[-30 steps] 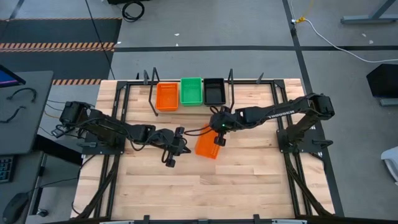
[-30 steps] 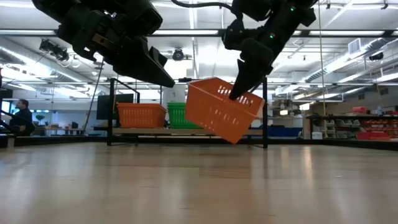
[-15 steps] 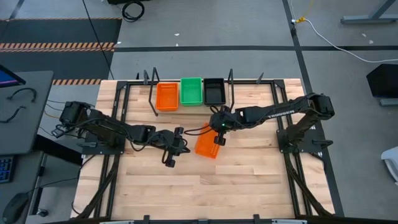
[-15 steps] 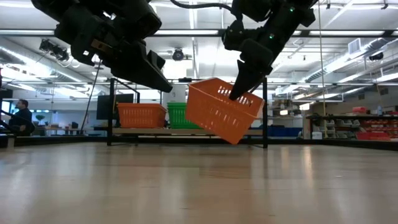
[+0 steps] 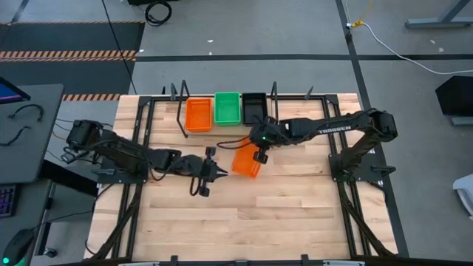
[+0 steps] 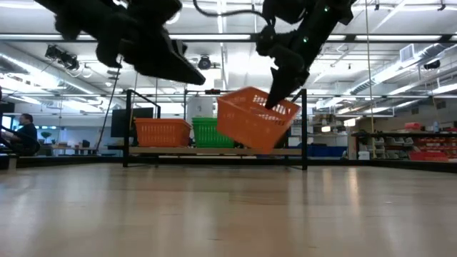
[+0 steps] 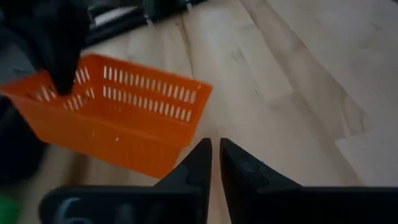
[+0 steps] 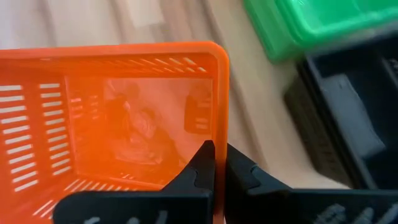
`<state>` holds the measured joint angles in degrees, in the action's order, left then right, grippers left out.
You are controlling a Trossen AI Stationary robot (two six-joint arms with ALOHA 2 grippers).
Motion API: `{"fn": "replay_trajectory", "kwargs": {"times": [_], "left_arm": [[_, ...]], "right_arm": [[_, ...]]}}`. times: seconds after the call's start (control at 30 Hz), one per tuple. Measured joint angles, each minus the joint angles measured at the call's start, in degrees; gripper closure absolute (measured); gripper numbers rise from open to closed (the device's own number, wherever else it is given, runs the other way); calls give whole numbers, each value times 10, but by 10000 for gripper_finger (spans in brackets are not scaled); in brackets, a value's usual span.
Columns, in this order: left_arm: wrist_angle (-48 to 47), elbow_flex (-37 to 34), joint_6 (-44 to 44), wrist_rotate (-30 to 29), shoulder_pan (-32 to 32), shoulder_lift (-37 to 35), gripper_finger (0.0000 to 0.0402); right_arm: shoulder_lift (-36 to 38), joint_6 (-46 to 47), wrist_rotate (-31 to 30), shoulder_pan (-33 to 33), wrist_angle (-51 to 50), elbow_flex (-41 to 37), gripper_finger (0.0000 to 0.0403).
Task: Stack baskets on shelf by color
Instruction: Stack the orange bin on top of the stacked orange bin on the shelf
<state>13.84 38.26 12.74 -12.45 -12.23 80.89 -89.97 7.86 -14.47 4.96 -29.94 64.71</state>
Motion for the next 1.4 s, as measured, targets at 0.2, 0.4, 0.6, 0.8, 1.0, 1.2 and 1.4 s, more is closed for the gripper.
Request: {"fn": "replay_trajectory", "kwargs": {"times": [0.2, 0.4, 0.6, 0.8, 1.0, 1.2, 1.4], "left_arm": [[-3, 0, 68, -120, -53, -58, 332], [-10, 0, 94, -233, -88, -114, 296], [-48, -1, 74, -240, -70, -149, 283], [-93, -1, 31, -242, -46, -178, 284], [-139, -1, -20, -268, -44, -185, 285], [-158, -1, -64, -272, -44, -185, 285], [-159, -1, -80, -285, -44, -185, 285]], "right_arm": [[4, -50, -22, 9, 25, 34, 393], [1, -156, -21, 29, 86, 121, 393], [-44, -220, 64, 92, 111, 212, 393], [-159, -273, 148, 139, 109, 321, 393], [-272, -320, 208, 172, 91, 447, 393], [-349, -321, 288, 207, 58, 544, 393], [-394, -341, 316, 232, 58, 587, 393]]}}
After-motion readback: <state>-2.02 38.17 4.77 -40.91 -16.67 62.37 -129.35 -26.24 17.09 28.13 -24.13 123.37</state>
